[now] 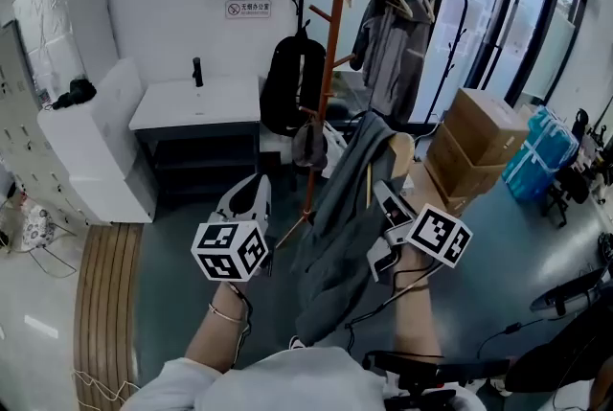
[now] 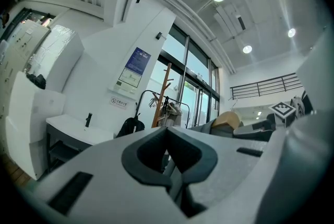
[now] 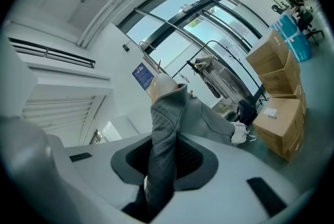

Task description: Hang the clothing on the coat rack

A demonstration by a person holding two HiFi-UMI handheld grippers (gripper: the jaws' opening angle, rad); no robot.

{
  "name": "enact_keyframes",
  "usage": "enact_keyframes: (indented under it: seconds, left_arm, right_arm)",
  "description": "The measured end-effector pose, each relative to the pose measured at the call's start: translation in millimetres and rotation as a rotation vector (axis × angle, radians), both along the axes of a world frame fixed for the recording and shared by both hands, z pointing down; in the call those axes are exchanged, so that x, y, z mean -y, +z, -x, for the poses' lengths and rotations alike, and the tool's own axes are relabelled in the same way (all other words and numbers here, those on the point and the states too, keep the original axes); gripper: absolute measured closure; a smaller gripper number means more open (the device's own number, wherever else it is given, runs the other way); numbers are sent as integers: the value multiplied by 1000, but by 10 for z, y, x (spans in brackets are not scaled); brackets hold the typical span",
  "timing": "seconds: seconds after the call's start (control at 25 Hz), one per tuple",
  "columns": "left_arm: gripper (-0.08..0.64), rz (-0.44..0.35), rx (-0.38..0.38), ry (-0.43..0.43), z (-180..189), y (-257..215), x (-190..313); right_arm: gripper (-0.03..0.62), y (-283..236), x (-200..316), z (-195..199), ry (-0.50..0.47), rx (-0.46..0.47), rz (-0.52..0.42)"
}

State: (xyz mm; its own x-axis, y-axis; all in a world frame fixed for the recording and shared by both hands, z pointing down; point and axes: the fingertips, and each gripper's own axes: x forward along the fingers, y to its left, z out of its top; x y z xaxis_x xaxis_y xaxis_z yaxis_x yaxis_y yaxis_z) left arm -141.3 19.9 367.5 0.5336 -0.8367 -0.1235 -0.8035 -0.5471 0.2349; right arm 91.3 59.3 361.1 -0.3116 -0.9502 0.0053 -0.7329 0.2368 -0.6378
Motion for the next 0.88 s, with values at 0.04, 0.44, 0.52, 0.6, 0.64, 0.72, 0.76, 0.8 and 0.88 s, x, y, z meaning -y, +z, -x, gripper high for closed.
enact_keyframes:
  seconds: [0.04, 0.44, 0.52, 0.6, 0.64, 0.72, 0.76, 0.8, 0.88]
  left_arm:
    - [552, 0, 1, -1, -46, -20, 78]
    - [552, -11, 8, -22, -470, -106, 709]
    - [552, -9, 14, -32, -501, -103, 823]
    - [552, -5, 21, -36, -557, -96, 937]
    - [552, -2, 22, -36, -590, -84, 993]
    - [552, 5, 20, -36, -662, -49, 1107]
    - [552, 9, 18, -34, -702, -35, 1161]
    - [552, 12, 16, -32, -746, -24, 1210]
    - [552, 17, 20, -24, -840, -2, 1284]
  right_arm:
    - [497, -30, 77, -33, -5, 1, -2]
    - [497, -49, 827, -394, -72, -12, -7]
    - [497, -28, 954, -440, -83, -11, -6]
    - [497, -12, 1061, -502, -90, -11, -2]
    - [497, 2, 1107, -539, -91, -10, -1]
    - [497, 43, 1189, -614, -94, -7, 1]
    - [497, 60, 1228, -651, -96, -6, 3]
    - [497, 73, 1264, -687, -98, -4, 6]
    - [497, 88, 1324, -762, -102, 0, 11]
